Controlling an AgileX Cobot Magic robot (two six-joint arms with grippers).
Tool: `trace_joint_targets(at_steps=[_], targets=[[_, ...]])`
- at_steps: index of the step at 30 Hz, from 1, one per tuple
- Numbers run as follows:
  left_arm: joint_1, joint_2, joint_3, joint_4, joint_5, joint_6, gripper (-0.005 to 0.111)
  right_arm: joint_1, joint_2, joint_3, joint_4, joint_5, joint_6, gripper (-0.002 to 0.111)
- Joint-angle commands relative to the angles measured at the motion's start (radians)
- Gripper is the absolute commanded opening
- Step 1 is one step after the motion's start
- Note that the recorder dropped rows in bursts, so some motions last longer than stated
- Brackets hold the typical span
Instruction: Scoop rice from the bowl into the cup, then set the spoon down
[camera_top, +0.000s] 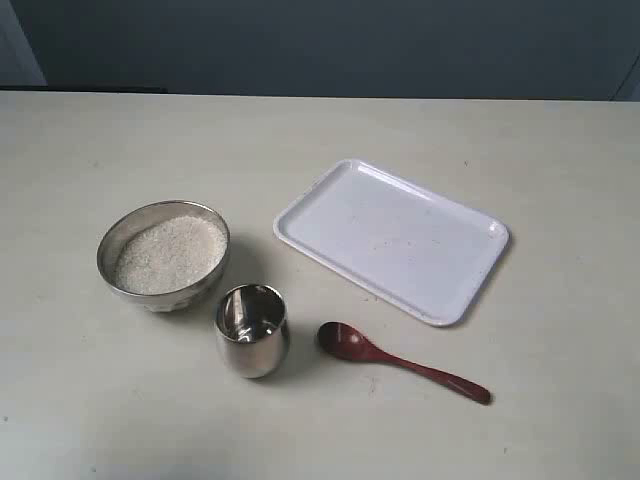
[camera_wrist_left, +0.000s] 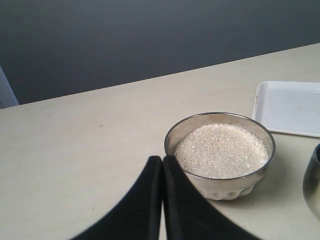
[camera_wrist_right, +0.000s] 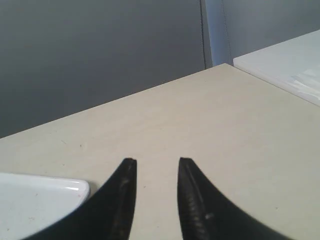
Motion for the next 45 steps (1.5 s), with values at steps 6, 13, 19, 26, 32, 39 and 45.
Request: trace_joint_targets(at_steps=[6,13,19,26,32,39,45], targets=[[-0.005,-0.004,-0.002,0.001,-0.013,-0.006,0.001,-0.006,-0.004,0.002,-0.003,-0.044,-0.005,0.029],[-0.005,-0.004,-0.002,0.001,-0.013,-0.006,0.001,-0.006,-0.004,0.002,0.277,-0.339,0.065,0.029],[-0.005,-0.004,-0.002,0.001,-0.013,-0.006,0.001,-0.004,-0.004,0.002,0.405,-0.444,0.092,0.029],[-0.005,-0.004,-0.002,0.001,-0.013,-0.006,0.001,-0.004,-0.004,0.002,0.768,-0.461,0.150,0.029],[-0.005,-0.004,-0.002,0.001,-0.013,-0.006,0.001,-0.004,-0.004,0.002,0.789,-0.466,0.331,0.029],[-0.005,-0.004,-0.002,0.001,-0.013,-0.006,0.001,-0.004,-0.004,0.002,0.791,-0.471,0.366,0.029],[-0.005,-0.004,-0.002,0.001,-0.013,-0.006,0.001,-0.004,-0.004,0.002,0.793,-0.480,0.564,0.029]])
